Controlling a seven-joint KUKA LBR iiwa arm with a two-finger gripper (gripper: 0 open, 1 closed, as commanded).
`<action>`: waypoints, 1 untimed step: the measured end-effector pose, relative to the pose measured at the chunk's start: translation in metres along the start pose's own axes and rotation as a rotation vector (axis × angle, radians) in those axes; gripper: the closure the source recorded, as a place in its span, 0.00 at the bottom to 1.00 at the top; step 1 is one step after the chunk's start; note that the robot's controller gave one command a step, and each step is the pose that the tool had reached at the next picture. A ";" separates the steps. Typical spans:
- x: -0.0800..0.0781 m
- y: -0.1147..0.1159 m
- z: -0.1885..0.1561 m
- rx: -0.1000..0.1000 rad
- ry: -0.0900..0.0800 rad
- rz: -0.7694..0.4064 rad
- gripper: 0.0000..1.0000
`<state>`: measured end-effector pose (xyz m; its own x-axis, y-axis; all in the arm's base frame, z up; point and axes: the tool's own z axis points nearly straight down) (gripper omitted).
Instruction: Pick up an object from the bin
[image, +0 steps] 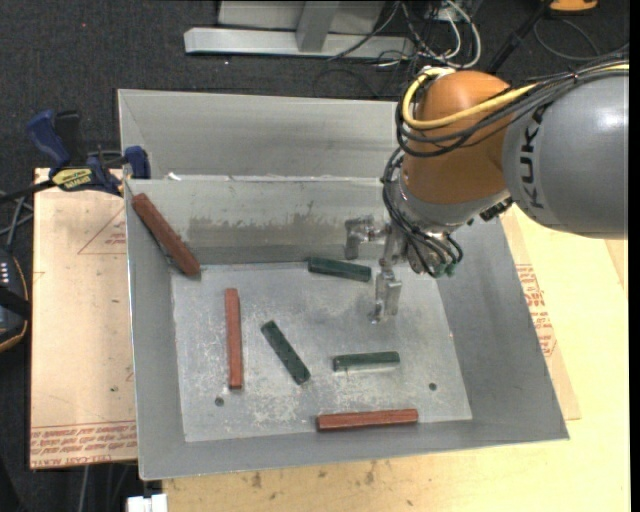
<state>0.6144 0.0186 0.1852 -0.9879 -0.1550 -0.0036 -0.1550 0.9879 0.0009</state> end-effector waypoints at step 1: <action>0.028 0.005 0.060 0.000 -0.002 0.050 0.00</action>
Offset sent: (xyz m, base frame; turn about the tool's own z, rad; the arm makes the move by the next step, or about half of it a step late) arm -0.0443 -0.0219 -0.0738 0.1174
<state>0.5863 0.0191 0.1248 -0.9944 -0.1058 -0.0060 -0.1058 0.9944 0.0011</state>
